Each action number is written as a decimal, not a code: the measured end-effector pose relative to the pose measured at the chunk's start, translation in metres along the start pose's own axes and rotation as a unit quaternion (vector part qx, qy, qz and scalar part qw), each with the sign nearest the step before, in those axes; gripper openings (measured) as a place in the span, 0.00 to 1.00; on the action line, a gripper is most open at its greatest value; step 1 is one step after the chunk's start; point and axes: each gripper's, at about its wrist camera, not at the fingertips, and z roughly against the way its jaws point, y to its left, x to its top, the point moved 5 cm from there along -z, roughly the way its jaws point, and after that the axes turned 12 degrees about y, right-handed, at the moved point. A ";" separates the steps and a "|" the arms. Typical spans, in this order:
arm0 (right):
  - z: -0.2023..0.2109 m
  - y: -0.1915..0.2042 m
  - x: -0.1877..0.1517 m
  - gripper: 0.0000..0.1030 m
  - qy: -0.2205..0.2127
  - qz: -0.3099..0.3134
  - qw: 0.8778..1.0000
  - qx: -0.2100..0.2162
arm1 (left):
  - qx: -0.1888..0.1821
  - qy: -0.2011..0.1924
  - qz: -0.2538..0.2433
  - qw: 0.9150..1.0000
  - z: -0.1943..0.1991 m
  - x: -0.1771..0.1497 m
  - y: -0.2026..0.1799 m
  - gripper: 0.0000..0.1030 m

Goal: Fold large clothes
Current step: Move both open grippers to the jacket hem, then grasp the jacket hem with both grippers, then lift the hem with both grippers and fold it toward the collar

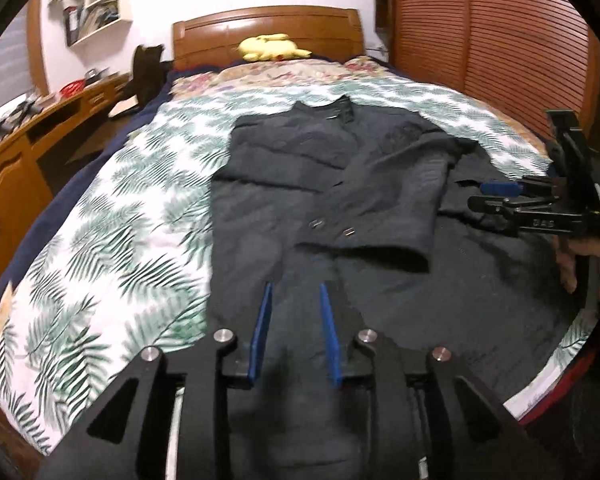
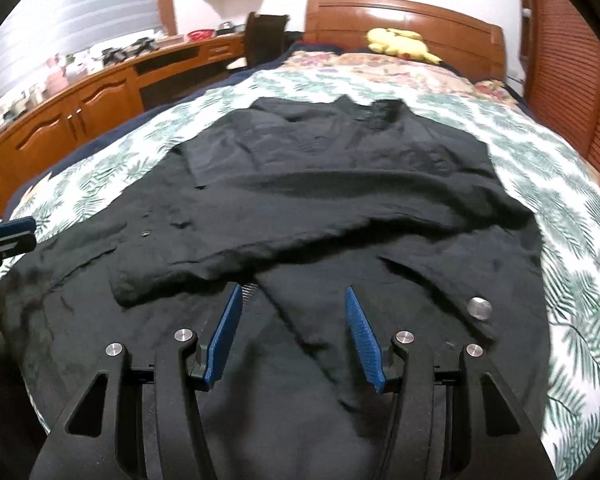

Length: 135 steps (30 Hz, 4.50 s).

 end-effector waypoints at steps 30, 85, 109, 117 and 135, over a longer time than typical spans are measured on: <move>-0.069 0.076 0.005 0.62 0.073 0.076 0.994 0.040 | 0.030 0.055 0.049 0.997 -0.030 -0.038 0.060 0.29; 0.089 -0.093 -0.177 0.62 0.079 -0.099 0.989 -0.082 | -0.049 0.062 0.058 0.995 0.006 -0.090 0.033 0.32; 0.098 -0.089 -0.175 0.22 0.093 -0.088 0.991 -0.035 | -0.089 0.030 0.060 0.994 0.026 -0.086 0.025 0.06; 0.149 -0.077 -0.128 0.09 0.021 -0.075 0.996 -0.034 | -0.094 -0.049 0.037 0.994 0.087 -0.042 0.017 0.03; 0.320 -0.032 -0.114 0.06 -0.120 -0.061 0.990 -0.039 | -0.077 -0.181 0.004 0.980 0.259 -0.029 0.020 0.02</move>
